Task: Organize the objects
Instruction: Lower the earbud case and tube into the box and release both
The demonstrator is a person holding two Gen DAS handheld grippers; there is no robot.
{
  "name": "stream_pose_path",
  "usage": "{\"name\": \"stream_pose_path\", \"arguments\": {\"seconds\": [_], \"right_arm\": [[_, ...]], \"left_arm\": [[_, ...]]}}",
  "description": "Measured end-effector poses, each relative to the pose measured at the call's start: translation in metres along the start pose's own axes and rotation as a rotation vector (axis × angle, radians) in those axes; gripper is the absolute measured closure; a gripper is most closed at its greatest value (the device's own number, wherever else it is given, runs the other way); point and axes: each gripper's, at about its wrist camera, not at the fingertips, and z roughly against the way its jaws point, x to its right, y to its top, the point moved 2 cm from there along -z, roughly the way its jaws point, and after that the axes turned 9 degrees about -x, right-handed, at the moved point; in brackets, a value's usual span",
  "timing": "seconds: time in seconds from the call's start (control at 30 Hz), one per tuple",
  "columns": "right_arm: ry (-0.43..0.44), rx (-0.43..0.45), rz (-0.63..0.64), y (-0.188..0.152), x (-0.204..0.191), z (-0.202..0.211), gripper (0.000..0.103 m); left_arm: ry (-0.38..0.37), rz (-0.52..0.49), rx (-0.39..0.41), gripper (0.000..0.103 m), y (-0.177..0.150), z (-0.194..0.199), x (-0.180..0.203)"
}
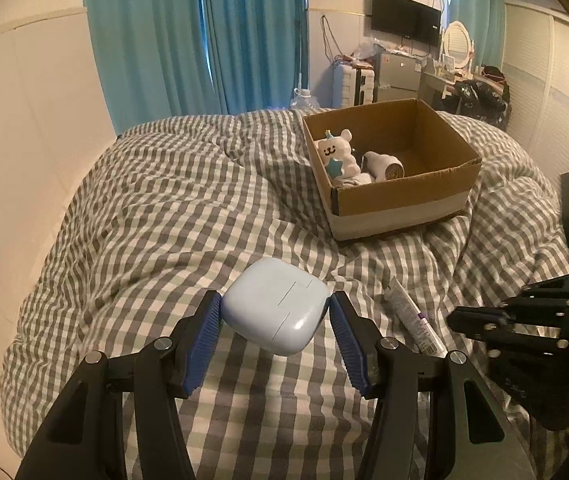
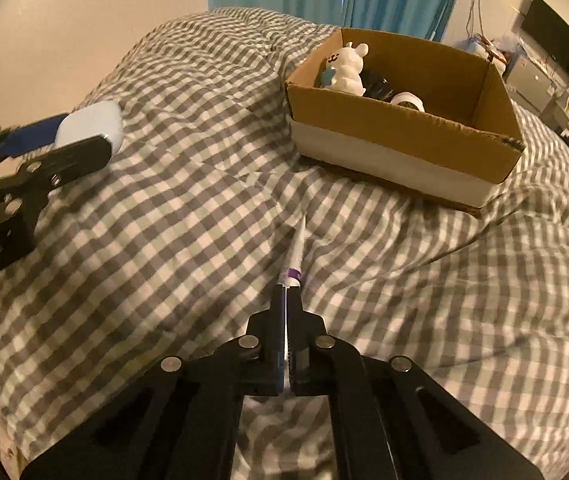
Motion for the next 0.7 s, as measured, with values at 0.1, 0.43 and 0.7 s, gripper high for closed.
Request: {"name": "stream_pose_path", "arguments": {"seconds": [0.1,0.43,0.7], "right_arm": [[0.012,-0.04,-0.011,0.008,-0.005,-0.021,0.089],[0.061,-0.155,-0.054,0.02,0.007,-0.068,0.083],[0.076,-0.063,-0.028,0.027,0.011,-0.035,0.086]], "left_arm": [[0.011,-0.006,-0.008,0.046,0.001,-0.006,0.0],[-0.017,-0.006,-0.061,0.046,0.004,-0.034,0.0],[-0.045,-0.005,-0.064,0.046,0.013,-0.034,-0.001]]}}
